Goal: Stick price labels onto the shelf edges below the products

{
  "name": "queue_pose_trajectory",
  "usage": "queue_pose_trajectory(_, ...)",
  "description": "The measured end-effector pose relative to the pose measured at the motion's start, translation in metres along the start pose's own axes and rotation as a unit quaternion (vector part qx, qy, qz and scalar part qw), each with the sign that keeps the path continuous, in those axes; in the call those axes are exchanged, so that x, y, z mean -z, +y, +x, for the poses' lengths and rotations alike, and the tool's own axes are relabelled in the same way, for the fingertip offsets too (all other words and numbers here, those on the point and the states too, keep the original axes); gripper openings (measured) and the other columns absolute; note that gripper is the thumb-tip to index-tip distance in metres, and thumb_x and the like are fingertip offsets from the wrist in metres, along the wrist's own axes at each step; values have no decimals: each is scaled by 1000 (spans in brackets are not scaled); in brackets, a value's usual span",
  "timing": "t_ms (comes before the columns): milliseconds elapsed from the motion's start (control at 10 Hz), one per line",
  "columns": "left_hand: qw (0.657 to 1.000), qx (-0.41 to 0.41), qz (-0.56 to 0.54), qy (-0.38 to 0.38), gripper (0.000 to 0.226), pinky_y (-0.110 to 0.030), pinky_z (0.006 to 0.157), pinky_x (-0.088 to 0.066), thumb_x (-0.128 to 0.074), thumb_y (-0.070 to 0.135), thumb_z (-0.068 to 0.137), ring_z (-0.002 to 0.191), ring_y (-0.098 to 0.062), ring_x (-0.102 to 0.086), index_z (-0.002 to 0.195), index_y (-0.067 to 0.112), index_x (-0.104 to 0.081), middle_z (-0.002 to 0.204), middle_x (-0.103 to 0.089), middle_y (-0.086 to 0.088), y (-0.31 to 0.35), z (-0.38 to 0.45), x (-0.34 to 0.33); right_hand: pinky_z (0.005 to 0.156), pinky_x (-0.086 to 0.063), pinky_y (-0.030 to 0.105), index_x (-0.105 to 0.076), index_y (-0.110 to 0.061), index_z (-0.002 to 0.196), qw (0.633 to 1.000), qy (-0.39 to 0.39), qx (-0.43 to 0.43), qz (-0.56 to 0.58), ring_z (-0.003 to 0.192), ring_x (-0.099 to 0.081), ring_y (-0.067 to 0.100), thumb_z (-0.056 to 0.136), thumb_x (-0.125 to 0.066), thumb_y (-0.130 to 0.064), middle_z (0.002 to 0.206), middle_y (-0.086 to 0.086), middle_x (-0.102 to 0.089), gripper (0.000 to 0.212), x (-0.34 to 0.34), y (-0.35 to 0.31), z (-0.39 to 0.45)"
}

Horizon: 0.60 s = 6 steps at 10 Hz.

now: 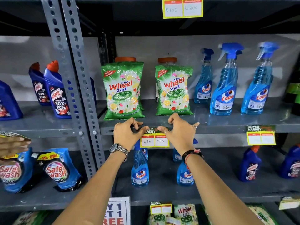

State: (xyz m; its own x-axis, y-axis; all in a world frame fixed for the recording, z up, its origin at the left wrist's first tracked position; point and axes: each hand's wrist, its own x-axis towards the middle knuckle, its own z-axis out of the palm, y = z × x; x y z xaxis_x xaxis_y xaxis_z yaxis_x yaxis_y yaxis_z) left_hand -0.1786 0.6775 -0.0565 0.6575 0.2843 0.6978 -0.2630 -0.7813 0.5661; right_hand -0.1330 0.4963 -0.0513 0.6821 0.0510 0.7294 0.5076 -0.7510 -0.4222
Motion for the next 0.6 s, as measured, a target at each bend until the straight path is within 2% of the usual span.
queue_pose_trajectory(100,999,-24,-4,-20,37,-45,78,-53,-71,37,71,81,-7,-68,59,30,-37,86,-73,14,-9,0,2,66,-45,35,-54,-20,88,999,-38,8,10,76,-64,21,72,-73,-49,81,-4,-70,38,5,5,6)
queue_pose_trajectory(200,999,-38,-20,-33,36,-46,83,-52,-70,19,74,88,-8,-68,60,31,-39,92,-74,8,-17,2,2,68,-46,35,-57,-20,89,998,-63,11,20,81,-65,21,77,-74,-32,85,-4,-72,24,10,9,9)
queue_pose_trajectory(300,998,-30,-28,-49,43,-38,80,-55,-68,5,75,90,7,-64,59,33,-40,87,-73,8,-19,2,3,70,-50,36,-59,-23,88,997,-70,0,25,85,-66,22,81,-68,-17,86,-5,-73,14,14,12,8)
queue_pose_trajectory(400,997,-33,-18,-71,42,-18,74,-55,-62,-7,75,96,2,-64,63,29,-44,88,-71,5,-19,6,6,72,-52,37,-59,-25,90,995,-92,4,25,88,-66,22,82,-62,-8,92,-7,-75,19,21,20,7)
queue_pose_trajectory(500,990,-29,16,-135,20,-18,79,-52,-61,-3,80,100,-14,-65,79,16,-55,97,-71,-5,-12,12,24,65,-49,35,-59,-22,99,995,-90,36,20,82,-66,27,82,-53,1,85,0,-72,29,36,19,9)
queue_pose_trajectory(600,986,-91,77,-113,21,-46,86,-52,-58,13,87,94,-31,-64,108,14,-55,110,-67,-12,2,27,39,77,-51,44,-50,-19,119,995,14,97,4,104,-61,34,92,-46,-10,112,11,-66,29,55,8,24)
